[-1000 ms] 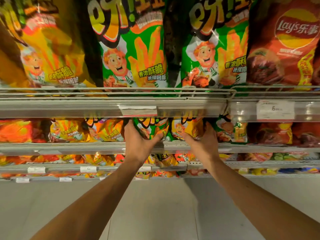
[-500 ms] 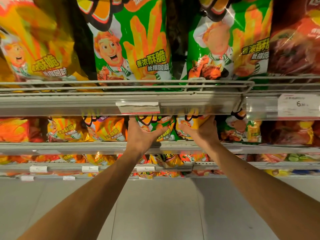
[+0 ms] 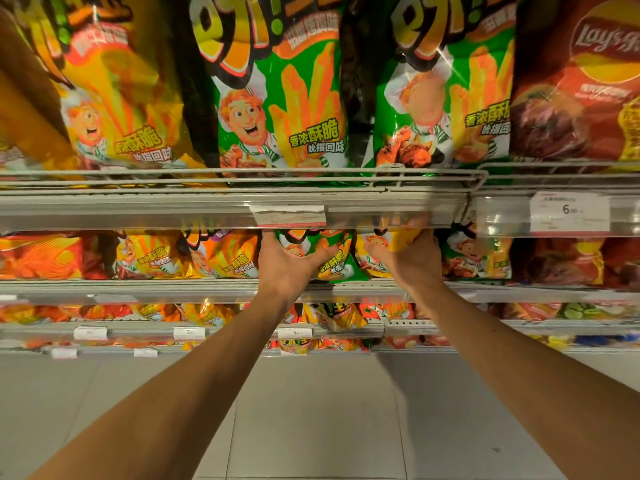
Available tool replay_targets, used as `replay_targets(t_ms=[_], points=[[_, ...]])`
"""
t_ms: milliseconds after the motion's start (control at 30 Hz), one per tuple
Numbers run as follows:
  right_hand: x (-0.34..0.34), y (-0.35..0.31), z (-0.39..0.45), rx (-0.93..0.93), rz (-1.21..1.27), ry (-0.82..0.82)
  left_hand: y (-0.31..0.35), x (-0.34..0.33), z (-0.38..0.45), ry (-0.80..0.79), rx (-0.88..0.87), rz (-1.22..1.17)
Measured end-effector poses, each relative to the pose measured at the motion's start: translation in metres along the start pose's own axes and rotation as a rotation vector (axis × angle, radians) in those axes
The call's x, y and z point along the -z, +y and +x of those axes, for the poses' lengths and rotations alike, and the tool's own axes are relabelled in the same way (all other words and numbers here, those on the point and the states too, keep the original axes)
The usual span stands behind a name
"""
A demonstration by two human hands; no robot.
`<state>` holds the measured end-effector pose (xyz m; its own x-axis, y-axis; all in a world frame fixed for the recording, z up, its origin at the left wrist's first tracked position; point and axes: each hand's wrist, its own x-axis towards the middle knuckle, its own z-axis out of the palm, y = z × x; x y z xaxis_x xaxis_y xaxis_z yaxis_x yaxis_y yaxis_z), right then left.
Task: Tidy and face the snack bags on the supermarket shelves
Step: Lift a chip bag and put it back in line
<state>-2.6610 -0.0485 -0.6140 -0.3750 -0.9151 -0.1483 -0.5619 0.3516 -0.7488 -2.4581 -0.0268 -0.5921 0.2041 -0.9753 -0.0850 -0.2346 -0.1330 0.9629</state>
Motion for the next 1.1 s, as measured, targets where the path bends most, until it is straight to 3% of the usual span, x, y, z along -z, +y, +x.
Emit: replay_targets(t_ms=[500,833,1100], points=[[0.032,0.030,-0.043,-0.051,0.158,-0.090,-0.007,0.014,-0.030,-0.006,0.142,0.086],[0.096,0.114,-0.070,-0.130,0.156,0.075,0.018,-0.052,-0.022,0.019,0.106,0.102],[0.123,0.151,-0.068,-0.086,0.195,0.032,0.019,-0.124,-0.003,0.142,0.154,0.135]])
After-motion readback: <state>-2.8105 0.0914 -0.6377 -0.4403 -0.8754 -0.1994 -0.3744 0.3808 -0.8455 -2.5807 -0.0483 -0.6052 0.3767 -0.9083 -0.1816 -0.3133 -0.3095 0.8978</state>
